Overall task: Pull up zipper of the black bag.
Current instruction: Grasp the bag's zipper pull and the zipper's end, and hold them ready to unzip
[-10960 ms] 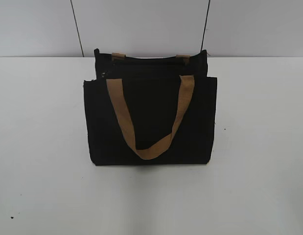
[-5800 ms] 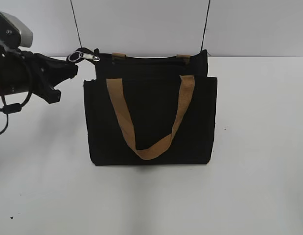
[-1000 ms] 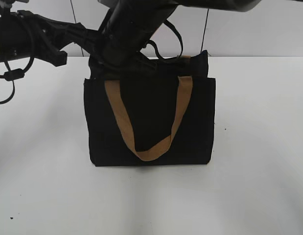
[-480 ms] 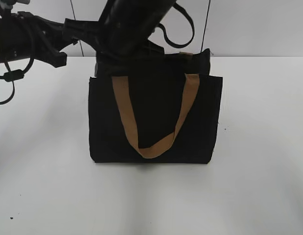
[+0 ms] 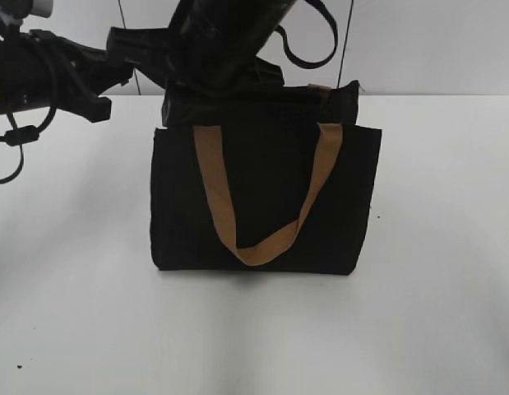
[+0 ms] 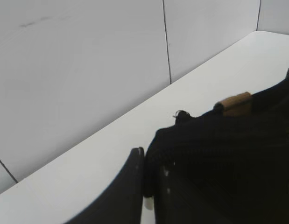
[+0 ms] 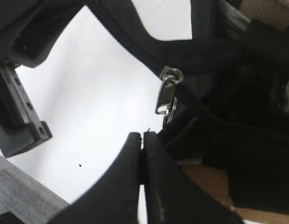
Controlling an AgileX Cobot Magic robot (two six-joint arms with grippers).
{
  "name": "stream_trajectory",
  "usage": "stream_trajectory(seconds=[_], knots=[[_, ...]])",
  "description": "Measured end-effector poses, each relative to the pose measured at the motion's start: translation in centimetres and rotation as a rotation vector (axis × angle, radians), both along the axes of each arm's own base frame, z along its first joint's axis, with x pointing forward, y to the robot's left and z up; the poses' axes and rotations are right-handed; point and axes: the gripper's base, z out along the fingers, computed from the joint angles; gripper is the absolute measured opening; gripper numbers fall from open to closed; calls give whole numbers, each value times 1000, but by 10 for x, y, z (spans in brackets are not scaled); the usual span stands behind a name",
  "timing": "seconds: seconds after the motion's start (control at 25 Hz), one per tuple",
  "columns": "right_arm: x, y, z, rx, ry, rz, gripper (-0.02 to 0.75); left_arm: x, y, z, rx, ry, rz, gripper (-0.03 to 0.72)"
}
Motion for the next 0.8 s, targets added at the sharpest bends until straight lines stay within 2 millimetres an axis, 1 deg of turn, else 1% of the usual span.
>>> stream_trajectory(seconds=[0.2, 0.28, 0.4, 0.48, 0.56, 0.72, 0.8], knots=[[3, 2, 1, 23, -39, -9, -13, -2, 0, 6, -15, -20, -7, 28], [5, 3, -2, 19, -34, -10, -11, -3, 0, 7, -16, -25, -7, 28], [7, 6, -17, 3, 4, -10, -8, -3, 0, 9, -19, -32, -7, 28], [9, 9, -26, -4, 23, -12, 11, -3, 0, 10, -20, -33, -7, 28], [12, 10, -28, 5, 18, -21, 58, -3, 0, 10, -30, -24, -4, 28], [15, 13, -31, 25, 14, -54, 221, -3, 0, 10, -45, -11, 0, 28], [17, 13, -32, 37, 12, -86, 262, -4, 0, 10, -47, -10, 1, 27]])
